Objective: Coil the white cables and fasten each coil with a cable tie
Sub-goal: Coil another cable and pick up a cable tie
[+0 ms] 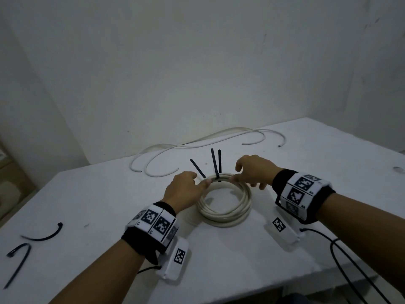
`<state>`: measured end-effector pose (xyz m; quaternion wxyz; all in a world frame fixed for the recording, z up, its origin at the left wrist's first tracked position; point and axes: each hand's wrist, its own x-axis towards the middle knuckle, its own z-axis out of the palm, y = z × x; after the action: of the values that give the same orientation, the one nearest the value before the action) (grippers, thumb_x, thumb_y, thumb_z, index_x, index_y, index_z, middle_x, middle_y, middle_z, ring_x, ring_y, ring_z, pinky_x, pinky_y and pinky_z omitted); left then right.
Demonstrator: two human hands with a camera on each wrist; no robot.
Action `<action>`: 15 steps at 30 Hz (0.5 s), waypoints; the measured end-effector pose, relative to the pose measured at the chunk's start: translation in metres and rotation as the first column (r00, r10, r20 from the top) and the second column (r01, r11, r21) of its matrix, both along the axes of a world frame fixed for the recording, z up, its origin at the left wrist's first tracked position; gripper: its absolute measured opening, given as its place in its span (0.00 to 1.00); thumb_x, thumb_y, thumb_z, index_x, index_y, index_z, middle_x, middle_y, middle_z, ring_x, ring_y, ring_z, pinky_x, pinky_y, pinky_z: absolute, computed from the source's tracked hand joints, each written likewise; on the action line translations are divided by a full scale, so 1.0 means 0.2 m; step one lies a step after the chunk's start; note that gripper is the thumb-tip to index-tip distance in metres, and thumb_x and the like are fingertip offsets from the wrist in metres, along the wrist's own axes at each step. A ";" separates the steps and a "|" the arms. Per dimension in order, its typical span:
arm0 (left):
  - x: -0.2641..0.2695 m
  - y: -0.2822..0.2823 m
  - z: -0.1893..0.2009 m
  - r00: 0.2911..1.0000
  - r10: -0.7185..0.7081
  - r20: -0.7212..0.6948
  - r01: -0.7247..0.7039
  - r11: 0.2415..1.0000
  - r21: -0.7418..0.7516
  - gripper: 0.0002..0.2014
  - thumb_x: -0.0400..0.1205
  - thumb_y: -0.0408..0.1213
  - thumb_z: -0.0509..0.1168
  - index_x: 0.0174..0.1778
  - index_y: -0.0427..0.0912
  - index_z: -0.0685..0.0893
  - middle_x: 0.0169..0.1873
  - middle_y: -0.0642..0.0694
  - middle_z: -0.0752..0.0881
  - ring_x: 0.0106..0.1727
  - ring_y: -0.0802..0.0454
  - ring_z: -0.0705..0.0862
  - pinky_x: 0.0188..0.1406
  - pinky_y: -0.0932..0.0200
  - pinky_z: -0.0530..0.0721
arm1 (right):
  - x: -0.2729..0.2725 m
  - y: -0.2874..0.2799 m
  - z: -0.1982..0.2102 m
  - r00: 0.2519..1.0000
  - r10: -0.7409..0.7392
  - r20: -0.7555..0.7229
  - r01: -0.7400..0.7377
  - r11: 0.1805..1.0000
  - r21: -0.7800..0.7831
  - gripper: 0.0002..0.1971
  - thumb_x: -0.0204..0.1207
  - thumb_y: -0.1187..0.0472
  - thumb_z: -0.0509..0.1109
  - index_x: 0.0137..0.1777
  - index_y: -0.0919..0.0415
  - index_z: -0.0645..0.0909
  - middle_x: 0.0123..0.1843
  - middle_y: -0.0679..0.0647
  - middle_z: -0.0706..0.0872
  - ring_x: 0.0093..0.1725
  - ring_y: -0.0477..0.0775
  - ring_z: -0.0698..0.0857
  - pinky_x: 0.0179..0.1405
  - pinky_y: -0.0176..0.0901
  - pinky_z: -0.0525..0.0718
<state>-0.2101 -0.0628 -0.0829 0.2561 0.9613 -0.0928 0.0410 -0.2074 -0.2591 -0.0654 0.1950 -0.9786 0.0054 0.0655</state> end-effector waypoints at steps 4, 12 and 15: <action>0.01 0.04 0.04 0.999 0.004 0.037 -0.002 0.999 -0.052 0.23 0.84 0.52 0.61 0.41 0.32 0.83 0.34 0.37 0.84 0.45 0.37 0.84 0.44 0.50 0.80 | 0.00 -0.02 0.05 0.999 0.010 0.043 -0.009 1.000 -0.020 0.19 0.78 0.46 0.67 0.58 0.62 0.79 0.35 0.56 0.85 0.34 0.59 0.87 0.32 0.44 0.86; 0.20 0.13 0.12 0.993 0.079 0.086 -0.074 0.995 -0.062 0.12 0.84 0.44 0.62 0.50 0.40 0.86 0.46 0.44 0.88 0.51 0.45 0.85 0.53 0.52 0.83 | 0.17 -0.14 0.13 0.992 0.003 0.126 -0.010 0.998 0.055 0.12 0.79 0.56 0.65 0.51 0.63 0.84 0.42 0.62 0.88 0.42 0.61 0.89 0.27 0.43 0.87; 0.38 0.16 0.15 0.995 0.058 0.079 -0.058 0.998 -0.014 0.11 0.82 0.43 0.65 0.48 0.39 0.88 0.48 0.44 0.89 0.52 0.47 0.85 0.50 0.57 0.80 | 0.33 -0.18 0.15 0.990 0.032 0.140 -0.039 0.998 0.050 0.11 0.79 0.57 0.66 0.55 0.62 0.84 0.49 0.59 0.86 0.37 0.57 0.86 0.28 0.43 0.87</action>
<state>-0.1332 -0.0311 -0.0535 0.2565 0.9597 -0.0747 0.0872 -0.1413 -0.2950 -0.0361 0.2193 -0.9753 -0.0273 0.0007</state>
